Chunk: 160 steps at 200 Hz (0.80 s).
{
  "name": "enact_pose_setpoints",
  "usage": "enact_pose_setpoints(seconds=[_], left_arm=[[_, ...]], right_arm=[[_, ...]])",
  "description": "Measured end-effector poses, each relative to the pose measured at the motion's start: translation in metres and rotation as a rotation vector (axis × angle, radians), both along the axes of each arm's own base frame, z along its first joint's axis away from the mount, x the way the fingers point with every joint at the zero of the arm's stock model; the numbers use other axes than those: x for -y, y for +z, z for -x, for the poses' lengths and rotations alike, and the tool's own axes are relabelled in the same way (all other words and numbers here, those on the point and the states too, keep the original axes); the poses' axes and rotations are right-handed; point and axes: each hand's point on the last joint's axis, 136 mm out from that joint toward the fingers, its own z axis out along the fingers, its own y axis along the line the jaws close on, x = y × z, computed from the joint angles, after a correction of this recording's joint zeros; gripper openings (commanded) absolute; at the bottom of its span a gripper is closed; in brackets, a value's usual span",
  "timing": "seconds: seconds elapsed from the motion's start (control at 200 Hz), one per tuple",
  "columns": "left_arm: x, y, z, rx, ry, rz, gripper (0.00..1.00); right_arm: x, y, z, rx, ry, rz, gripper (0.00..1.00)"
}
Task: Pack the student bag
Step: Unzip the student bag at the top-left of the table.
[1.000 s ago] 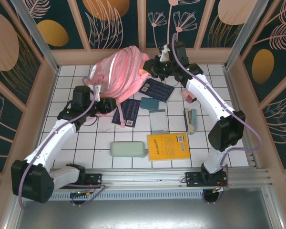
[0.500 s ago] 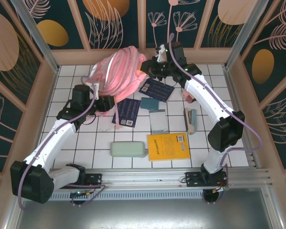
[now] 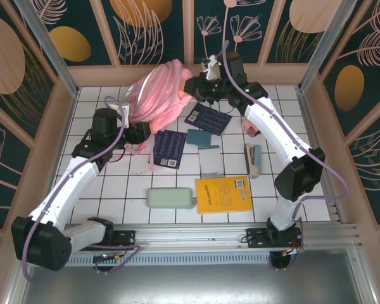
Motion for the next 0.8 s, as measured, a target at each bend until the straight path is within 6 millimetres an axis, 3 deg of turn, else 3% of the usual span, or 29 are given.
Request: enact_pose_setpoints(seconds=[0.12, 0.37, 0.56, 0.801], left_arm=[[-0.002, 0.008, -0.003, 0.025, 0.008, -0.015, 0.65], [-0.002, 0.006, -0.002, 0.021, -0.001, -0.029, 0.67], [-0.001, -0.005, -0.004, -0.005, -0.008, -0.037, 0.67], [0.006, -0.026, -0.004, -0.048, -0.045, -0.032, 0.58]], right_arm=[[-0.002, -0.001, 0.004, 0.014, 0.024, 0.020, 0.00], [-0.008, -0.001, 0.007, 0.060, 0.072, 0.066, 0.00], [-0.010, 0.000, 0.010, 0.055, 0.092, 0.058, 0.00], [-0.011, 0.004, 0.012, 0.046, 0.113, 0.045, 0.00]])
